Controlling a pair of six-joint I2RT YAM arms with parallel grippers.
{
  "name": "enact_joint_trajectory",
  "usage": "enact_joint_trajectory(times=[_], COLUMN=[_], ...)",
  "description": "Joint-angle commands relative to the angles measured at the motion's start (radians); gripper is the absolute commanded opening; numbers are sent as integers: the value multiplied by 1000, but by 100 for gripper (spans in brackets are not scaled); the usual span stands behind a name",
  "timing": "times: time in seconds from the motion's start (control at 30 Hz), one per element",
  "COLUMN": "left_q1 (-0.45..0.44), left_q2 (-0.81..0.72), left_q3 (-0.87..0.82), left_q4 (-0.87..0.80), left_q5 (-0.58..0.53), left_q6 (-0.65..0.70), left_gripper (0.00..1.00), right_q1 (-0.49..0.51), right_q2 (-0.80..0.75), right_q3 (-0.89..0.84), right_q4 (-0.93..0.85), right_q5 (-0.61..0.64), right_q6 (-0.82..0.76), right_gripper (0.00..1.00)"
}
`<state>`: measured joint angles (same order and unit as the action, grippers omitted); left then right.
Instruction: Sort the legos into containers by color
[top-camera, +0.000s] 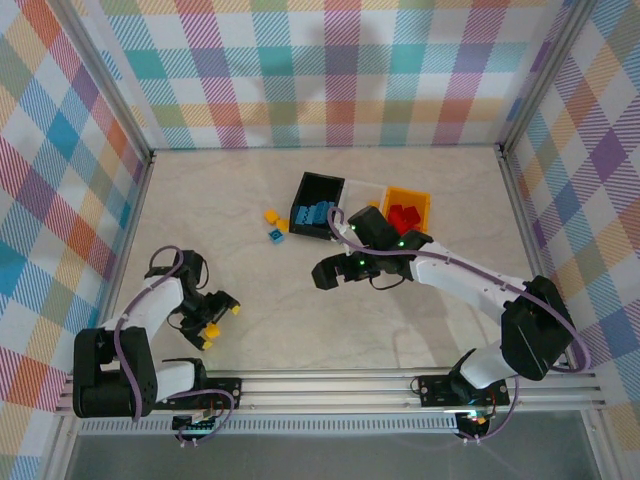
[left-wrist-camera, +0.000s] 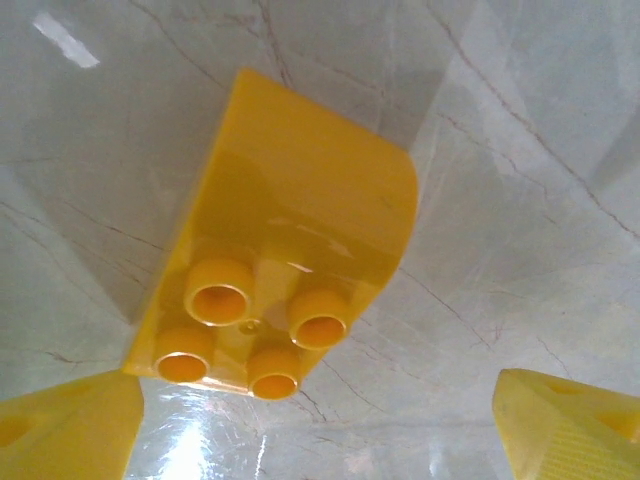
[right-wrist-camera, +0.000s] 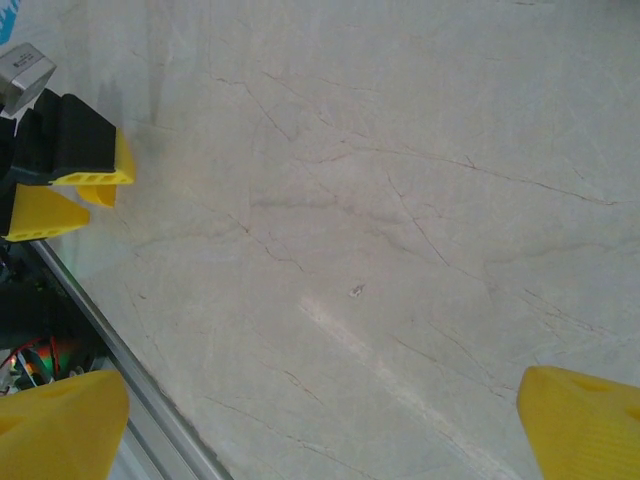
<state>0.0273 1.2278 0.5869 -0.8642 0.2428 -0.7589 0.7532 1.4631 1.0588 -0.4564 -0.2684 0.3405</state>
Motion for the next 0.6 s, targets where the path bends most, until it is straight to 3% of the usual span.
enact_joint_trajectory(times=[0.0,0.33,0.57], left_q1=[-4,-4,-5], left_q2=[9,87,216], left_q3=[28,117,157], left_q4=[-38,-88,-51], left_q5=[-50,-220,-190], left_q6=[11,23,84], left_gripper=[88,93,86], right_q1=[0,0,0], right_q2=[-4,-7,-8], right_q3=[-14,-14,-6], right_q4=[30,28,12], right_q5=[-24,-18,-3], right_q6=[40,52,39], right_gripper=[100,99,99])
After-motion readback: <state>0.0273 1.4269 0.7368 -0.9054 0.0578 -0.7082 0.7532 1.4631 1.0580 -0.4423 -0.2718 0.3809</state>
